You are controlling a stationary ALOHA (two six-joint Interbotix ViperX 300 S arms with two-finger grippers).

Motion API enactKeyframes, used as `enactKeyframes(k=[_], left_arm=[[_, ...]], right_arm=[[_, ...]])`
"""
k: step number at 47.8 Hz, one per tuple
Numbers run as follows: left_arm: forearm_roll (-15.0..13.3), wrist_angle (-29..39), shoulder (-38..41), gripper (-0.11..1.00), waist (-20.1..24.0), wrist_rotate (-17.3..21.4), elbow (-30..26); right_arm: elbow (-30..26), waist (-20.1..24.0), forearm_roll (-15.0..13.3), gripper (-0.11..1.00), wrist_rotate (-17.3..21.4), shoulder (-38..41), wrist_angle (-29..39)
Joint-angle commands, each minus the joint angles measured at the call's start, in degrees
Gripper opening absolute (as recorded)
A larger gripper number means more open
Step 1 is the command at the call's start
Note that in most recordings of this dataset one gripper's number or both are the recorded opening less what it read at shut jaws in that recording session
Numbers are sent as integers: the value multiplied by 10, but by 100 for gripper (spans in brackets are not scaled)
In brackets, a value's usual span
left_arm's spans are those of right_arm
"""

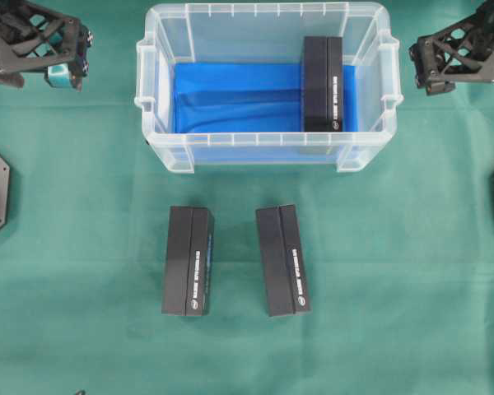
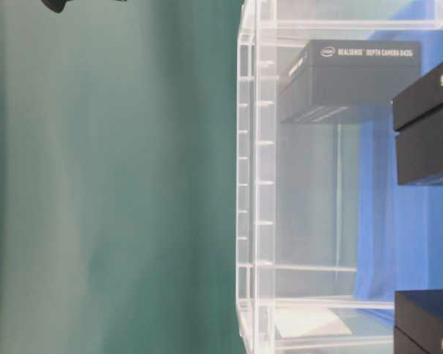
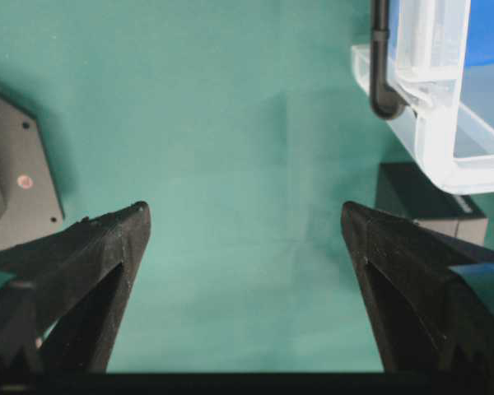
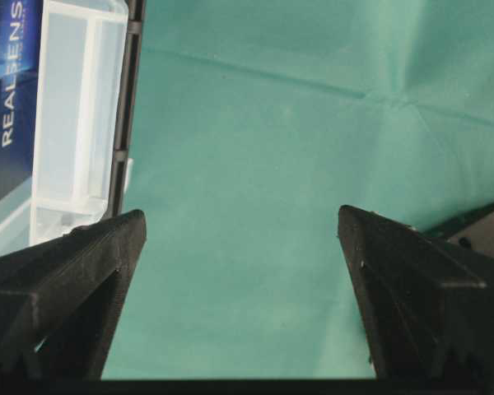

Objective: Take out the box from the case.

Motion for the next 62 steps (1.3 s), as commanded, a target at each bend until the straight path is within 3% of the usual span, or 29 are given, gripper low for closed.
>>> enactKeyframes(k=[1,23,46,62], left_arm=[[0,-2,-4,99,-1,-2,-6],[0,-13,-3,99,-7,1,-6],[3,-33,-3,99,-6,13,-6],[3,-49,-3,99,-6,34,-7]], right_arm=[[-7,-3,-3,92,3,-5,0],[-54,5,7,92,41,54,-7],[-220,35,12,92,49,208,-18],[-279,43,22,92,50,262,-16]])
